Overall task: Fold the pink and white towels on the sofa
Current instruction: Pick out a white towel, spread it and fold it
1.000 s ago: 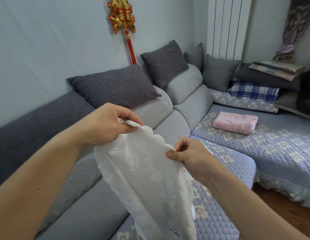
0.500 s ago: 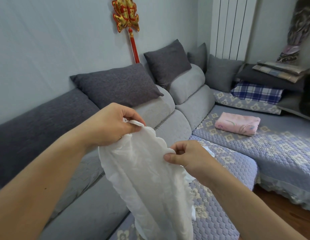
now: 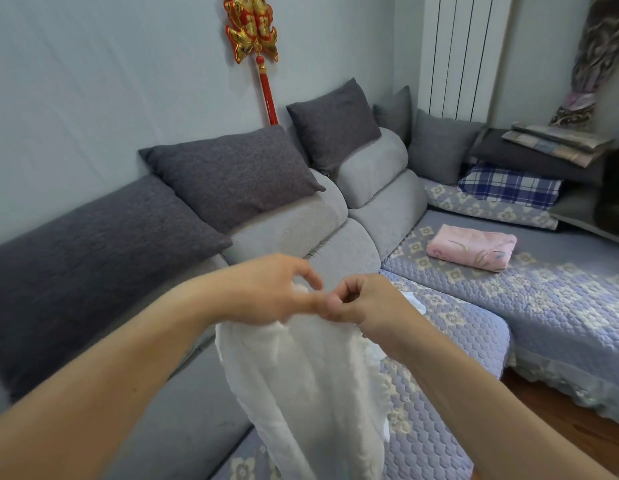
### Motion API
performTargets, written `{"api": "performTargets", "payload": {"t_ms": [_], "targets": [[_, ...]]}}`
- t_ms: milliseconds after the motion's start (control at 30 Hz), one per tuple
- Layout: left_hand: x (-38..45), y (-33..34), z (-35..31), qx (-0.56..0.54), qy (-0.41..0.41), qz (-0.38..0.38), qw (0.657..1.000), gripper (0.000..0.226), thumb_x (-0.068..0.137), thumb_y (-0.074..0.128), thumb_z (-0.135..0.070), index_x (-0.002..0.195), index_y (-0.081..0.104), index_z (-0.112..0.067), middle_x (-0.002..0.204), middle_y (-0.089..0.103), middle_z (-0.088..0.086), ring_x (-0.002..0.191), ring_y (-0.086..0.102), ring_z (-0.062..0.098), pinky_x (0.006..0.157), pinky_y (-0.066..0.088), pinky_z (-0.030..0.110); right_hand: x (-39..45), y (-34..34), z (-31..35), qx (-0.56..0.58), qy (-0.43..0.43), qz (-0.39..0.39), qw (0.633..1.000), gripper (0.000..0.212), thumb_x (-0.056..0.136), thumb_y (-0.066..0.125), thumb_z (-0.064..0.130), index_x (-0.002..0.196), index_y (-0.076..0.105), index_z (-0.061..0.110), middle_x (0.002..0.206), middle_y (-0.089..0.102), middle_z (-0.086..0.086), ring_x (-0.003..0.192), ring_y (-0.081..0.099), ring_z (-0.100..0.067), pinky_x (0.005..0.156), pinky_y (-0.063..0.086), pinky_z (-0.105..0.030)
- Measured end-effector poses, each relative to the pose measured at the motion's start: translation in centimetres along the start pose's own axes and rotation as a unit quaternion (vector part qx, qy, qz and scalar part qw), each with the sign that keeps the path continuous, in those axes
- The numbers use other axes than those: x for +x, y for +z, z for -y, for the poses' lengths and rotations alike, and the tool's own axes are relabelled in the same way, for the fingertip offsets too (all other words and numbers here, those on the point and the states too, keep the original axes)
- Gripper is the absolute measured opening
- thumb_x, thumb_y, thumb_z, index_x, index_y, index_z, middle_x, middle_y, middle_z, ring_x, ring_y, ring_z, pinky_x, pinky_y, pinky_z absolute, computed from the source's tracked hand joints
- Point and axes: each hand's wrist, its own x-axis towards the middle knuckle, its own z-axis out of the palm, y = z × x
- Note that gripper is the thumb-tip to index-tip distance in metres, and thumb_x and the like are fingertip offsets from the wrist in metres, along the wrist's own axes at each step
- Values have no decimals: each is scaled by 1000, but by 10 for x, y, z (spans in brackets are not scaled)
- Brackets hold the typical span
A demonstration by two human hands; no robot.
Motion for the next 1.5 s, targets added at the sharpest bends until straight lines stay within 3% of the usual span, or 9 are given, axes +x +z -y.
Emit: {"api": "performTargets", "payload": {"t_ms": [233, 333, 500, 767, 933, 1133, 1233, 1333, 1500], "targets": [[2, 7, -7, 295, 55, -128, 945, 32, 94, 49, -60, 91, 66, -34, 61, 50, -8, 69, 55, 15, 60, 40, 31, 7, -12, -14, -21, -52, 116, 992, 12, 80, 81, 27, 87, 71, 27, 81, 68, 11, 76, 61, -6, 68, 46, -18], [0, 5, 1, 355, 89, -237, 900, 26, 96, 42, -46, 81, 46, -25, 63, 36, -8, 71, 48, 27, 61, 34, 33, 7, -28, -58, -237, -19, 153, 959, 18, 83, 78, 29, 77, 61, 31, 74, 59, 17, 70, 57, -3, 63, 43, -21], [10, -9, 41, 316, 3, -321, 893, 29, 100, 40, -47, 82, 50, -25, 80, 60, -5, 72, 55, 29, 63, 38, 34, -6, -77, -115, -365, 93, 171, 911, 32, 77, 74, 34, 77, 58, 7, 75, 55, -1, 68, 51, -19, 62, 38, -34], [34, -17, 124, 149, -155, -366, 905, 43, 95, 42, -57, 72, 62, -27, 74, 62, 0, 70, 57, 32, 62, 46, 37, -32, -131, -167, -423, 134, 163, 881, 26, 85, 66, 32, 69, 50, 19, 69, 47, 4, 61, 41, -11, 60, 31, -30], [40, -6, 161, 130, -177, -385, 896, 45, 95, 43, -57, 68, 62, -26, 68, 60, -2, 59, 50, 22, 55, 40, 33, -34, -153, -170, -413, 145, 16, 899, 28, 97, 62, 27, 78, 60, 6, 78, 58, -3, 68, 51, -15, 63, 35, -32], [32, 25, 183, 153, -190, -357, 902, 44, 98, 37, -60, 77, 62, -29, 72, 62, -3, 65, 57, 28, 60, 49, 37, 9, -174, -106, -126, 110, -329, 930, 27, 102, 51, 26, 87, 63, 7, 89, 62, -19, 75, 52, -24, 67, 40, -36], [26, 7, 186, 115, -242, -366, 891, 45, 98, 40, -56, 74, 63, -26, 74, 63, 1, 65, 57, 27, 63, 50, 39, 60, -177, -37, -301, 20, -274, 913, 30, 106, 42, 28, 97, 58, 4, 96, 61, -21, 87, 56, -34, 75, 43, -40], [10, -61, 181, 76, -288, -450, 842, 40, 99, 44, -53, 90, 72, -25, 94, 68, 12, 86, 62, 39, 72, 47, 41, 113, -180, 58, -515, -144, -207, 820, 25, 106, 42, 28, 98, 54, 7, 93, 64, -26, 86, 60, -44, 71, 44, -45], [-32, -172, 119, 43, -282, -667, 688, 49, 100, 42, -48, 96, 70, -8, 107, 65, 30, 98, 60, 50, 79, 48, 49, 175, -188, 205, -468, -347, -193, 790, 11, 96, 60, 11, 101, 67, 6, 103, 68, -23, 96, 62, -40, 74, 37, -34]]}}
